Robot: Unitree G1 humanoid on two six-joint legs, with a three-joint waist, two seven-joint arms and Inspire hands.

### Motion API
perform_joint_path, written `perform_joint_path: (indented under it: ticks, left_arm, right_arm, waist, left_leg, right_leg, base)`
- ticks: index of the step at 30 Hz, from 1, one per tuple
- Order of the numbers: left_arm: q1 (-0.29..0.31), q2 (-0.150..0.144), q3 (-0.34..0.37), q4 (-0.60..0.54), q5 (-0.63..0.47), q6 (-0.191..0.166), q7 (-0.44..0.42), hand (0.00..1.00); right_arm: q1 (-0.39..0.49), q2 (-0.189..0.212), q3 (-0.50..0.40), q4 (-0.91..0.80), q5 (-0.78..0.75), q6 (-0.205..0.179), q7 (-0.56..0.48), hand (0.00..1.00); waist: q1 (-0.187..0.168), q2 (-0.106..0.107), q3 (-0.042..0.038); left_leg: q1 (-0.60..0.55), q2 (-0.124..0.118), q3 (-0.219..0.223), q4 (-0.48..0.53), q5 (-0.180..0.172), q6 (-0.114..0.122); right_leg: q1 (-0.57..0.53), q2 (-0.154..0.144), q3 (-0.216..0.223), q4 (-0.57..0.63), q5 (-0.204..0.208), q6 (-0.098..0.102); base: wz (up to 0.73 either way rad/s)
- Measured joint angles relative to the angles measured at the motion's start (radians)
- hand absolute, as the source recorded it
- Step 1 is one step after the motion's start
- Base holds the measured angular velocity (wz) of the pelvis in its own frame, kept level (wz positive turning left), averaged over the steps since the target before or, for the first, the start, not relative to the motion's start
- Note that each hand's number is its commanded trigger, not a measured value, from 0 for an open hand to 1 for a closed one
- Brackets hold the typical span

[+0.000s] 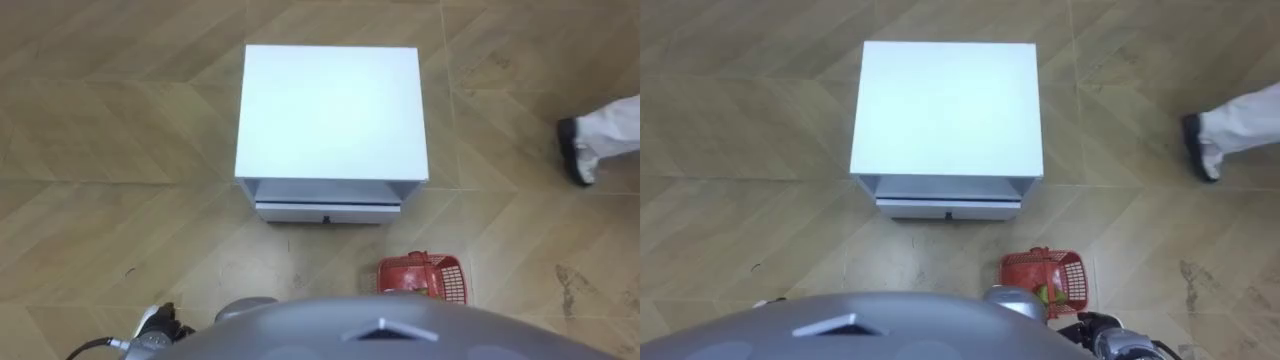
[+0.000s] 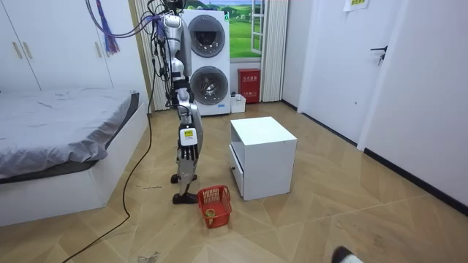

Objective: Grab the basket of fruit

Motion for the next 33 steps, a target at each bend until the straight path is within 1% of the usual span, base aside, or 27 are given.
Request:
perform_joint_path:
  ticks: [1,2,3,5,10,16,25,28,33]
  left_arm:
    - [0.001,0.000,0.000,0.000,0.000,0.001,0.002,0.00]
    - [0.001,0.000,0.000,0.001,0.000,0.003,0.005,0.00]
    - [0.001,0.000,0.000,0.001,0.000,0.008,0.005,0.00]
    - [0.001,0.000,0.000,0.001,0.000,0.012,0.006,0.00]
    - [0.000,-0.003,-0.001,0.003,-0.003,0.020,0.020,0.00]
    - [-0.001,-0.004,0.000,0.014,-0.001,0.019,0.020,0.00]
    - [0.001,-0.004,-0.001,0.014,0.000,0.014,0.018,0.00]
    - [0.001,-0.004,-0.003,0.013,-0.001,0.014,0.013,0.00]
    - [0.005,-0.004,-0.003,0.010,0.000,0.012,0.007,0.00]
  right_arm:
    - [0.000,0.000,0.000,0.000,0.000,0.000,0.000,0.00]
    - [0.000,0.000,0.000,0.000,-0.004,0.000,0.000,0.00]
    - [0.000,0.000,-0.001,-0.001,-0.005,0.000,0.000,0.00]
    - [0.000,0.000,-0.001,-0.003,-0.005,0.000,0.000,0.00]
    - [0.008,0.000,0.001,-0.012,-0.002,0.002,-0.020,0.00]
    - [0.010,0.002,0.000,-0.009,-0.005,0.010,-0.021,0.00]
    - [0.014,0.004,0.000,-0.007,-0.010,0.010,-0.009,0.00]
    - [0.014,0.004,0.000,-0.007,-0.008,0.010,-0.013,0.00]
    - [0.019,0.004,0.001,-0.010,0.000,0.010,-0.022,0.00]
  waist:
    - [0.000,-0.003,-0.0010]
    - [0.000,0.000,0.0008]
    - [0.000,-0.003,-0.0006]
    - [0.000,0.000,0.0011]
    - [0.000,0.001,0.0007]
    - [-0.002,0.000,-0.0003]
    - [-0.003,0.000,0.0001]
    - [-0.006,0.003,0.0007]
    - [-0.001,0.008,-0.0008]
  left_leg:
    - [0.000,0.000,0.000,0.000,0.000,0.000]
    - [0.000,0.000,-0.001,0.000,0.000,0.000]
    - [-0.001,0.000,-0.001,0.000,0.000,0.000]
    - [0.000,0.000,-0.001,0.000,0.000,0.000]
    - [0.000,-0.001,-0.005,0.001,0.000,0.000]
    - [0.001,0.000,-0.011,0.002,0.000,0.000]
    - [0.000,-0.001,-0.011,0.002,0.000,0.000]
    - [-0.001,-0.002,-0.011,0.003,0.000,0.000]
    - [0.000,-0.006,-0.008,0.009,0.000,0.000]
  right_leg:
    - [0.000,0.000,0.000,0.000,0.000,0.000]
    - [0.000,0.000,0.000,0.000,0.000,0.000]
    - [0.000,0.000,0.000,0.000,0.000,0.000]
    - [0.000,0.000,0.000,0.000,0.000,0.000]
    - [-0.001,0.000,-0.003,0.000,0.000,0.000]
    - [-0.001,0.000,-0.003,0.001,-0.003,-0.001]
    - [0.003,-0.001,-0.009,0.001,-0.003,-0.001]
    - [0.006,-0.002,-0.012,0.001,-0.003,-0.001]
    - [0.002,-0.008,-0.010,0.005,-0.006,0.001]
  base:
    - [0.00]
    - [0.00]
    - [0.00]
    - [0.00]
    - [0.00]
    - [0.00]
    - [0.00]
    - [0.00]
    - [0.00]
